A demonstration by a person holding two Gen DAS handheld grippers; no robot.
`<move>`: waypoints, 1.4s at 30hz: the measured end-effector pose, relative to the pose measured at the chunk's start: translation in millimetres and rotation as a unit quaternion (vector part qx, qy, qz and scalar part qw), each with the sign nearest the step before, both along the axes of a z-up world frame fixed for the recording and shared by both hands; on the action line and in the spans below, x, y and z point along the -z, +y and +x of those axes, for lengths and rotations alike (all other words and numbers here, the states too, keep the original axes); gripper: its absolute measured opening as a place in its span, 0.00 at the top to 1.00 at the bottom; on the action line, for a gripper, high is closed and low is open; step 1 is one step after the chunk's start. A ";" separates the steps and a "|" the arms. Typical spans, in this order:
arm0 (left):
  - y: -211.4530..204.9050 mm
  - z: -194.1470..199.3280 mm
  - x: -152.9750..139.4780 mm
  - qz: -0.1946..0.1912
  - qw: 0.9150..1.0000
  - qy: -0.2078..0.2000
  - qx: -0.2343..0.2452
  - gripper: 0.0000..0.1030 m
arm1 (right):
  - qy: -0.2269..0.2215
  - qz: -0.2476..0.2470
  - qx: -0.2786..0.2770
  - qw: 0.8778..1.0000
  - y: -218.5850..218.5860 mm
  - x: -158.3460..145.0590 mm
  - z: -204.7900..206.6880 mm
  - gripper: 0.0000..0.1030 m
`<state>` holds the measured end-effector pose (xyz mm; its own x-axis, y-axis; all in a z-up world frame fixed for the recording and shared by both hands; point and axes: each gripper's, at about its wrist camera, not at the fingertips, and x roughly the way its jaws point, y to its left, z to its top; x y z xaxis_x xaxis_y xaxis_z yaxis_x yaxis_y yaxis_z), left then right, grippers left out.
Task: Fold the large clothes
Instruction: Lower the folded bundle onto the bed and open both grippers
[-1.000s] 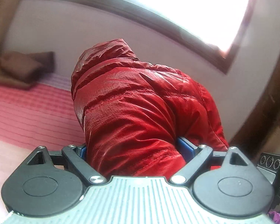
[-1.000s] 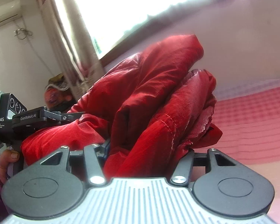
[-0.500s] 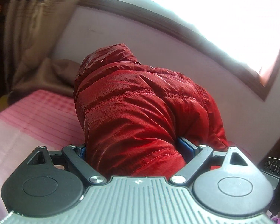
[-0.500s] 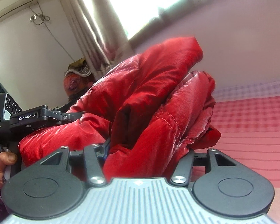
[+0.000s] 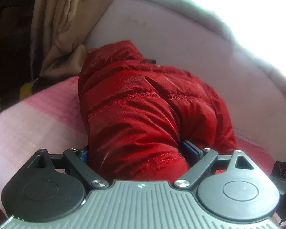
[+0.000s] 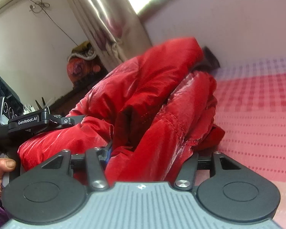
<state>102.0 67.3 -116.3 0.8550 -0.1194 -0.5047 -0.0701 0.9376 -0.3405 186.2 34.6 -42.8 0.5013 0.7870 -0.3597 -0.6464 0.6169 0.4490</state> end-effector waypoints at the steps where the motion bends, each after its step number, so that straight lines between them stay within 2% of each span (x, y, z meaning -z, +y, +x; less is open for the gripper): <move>1: -1.1 -0.1 3.6 0.004 1.000 0.004 -0.002 0.09 | 0.003 -0.006 -0.002 1.000 1.1 2.6 2.1 0.48; 4: -3.8 -4.1 12.1 0.024 1.000 -0.001 -0.013 0.00 | 0.015 -0.015 -0.009 1.000 -5.7 8.9 4.6 0.48; 7: -16.5 -13.2 11.1 0.069 0.997 -0.013 -0.024 0.00 | 0.014 -0.027 -0.010 0.999 -8.6 13.5 3.1 0.44; 10: -26.2 -17.2 10.1 0.104 0.994 -0.024 -0.034 0.00 | 0.031 -0.022 -0.002 0.999 -9.5 18.5 8.4 0.36; 12: -34.7 -21.5 7.1 0.130 0.990 -0.028 -0.042 0.00 | 0.029 -0.036 0.006 0.999 -9.5 16.4 7.3 0.25; 17: -50.7 -25.3 -0.3 0.185 0.980 -0.033 -0.065 0.00 | 0.027 -0.038 0.021 0.999 -15.3 12.7 -0.7 0.17; 25: -60.4 -35.7 -8.6 0.215 0.972 -0.030 -0.093 0.00 | 0.000 -0.058 0.046 0.997 -17.7 -8.8 -21.5 0.16; 28: -69.4 -42.4 -11.1 0.245 0.963 -0.035 -0.108 0.00 | -0.019 -0.065 0.060 0.996 -19.0 -19.3 -32.5 0.15; 30: -77.7 -47.1 -11.9 0.270 0.955 -0.039 -0.119 0.00 | -0.029 -0.066 0.077 0.994 -22.1 -25.9 -41.7 0.10; 32: -84.5 -51.9 -12.2 0.284 0.949 -0.045 -0.125 0.00 | -0.038 -0.056 0.087 0.994 -26.4 -32.1 -50.4 0.09; 40: -93.2 -60.0 -14.3 0.283 0.947 -0.040 -0.147 0.00 | -0.073 -0.074 0.102 0.989 -24.8 -52.8 -84.7 0.05; 42: -95.7 -63.8 -15.3 0.284 0.946 -0.037 -0.154 0.00 | -0.078 -0.076 0.107 0.988 -25.9 -56.2 -94.5 0.01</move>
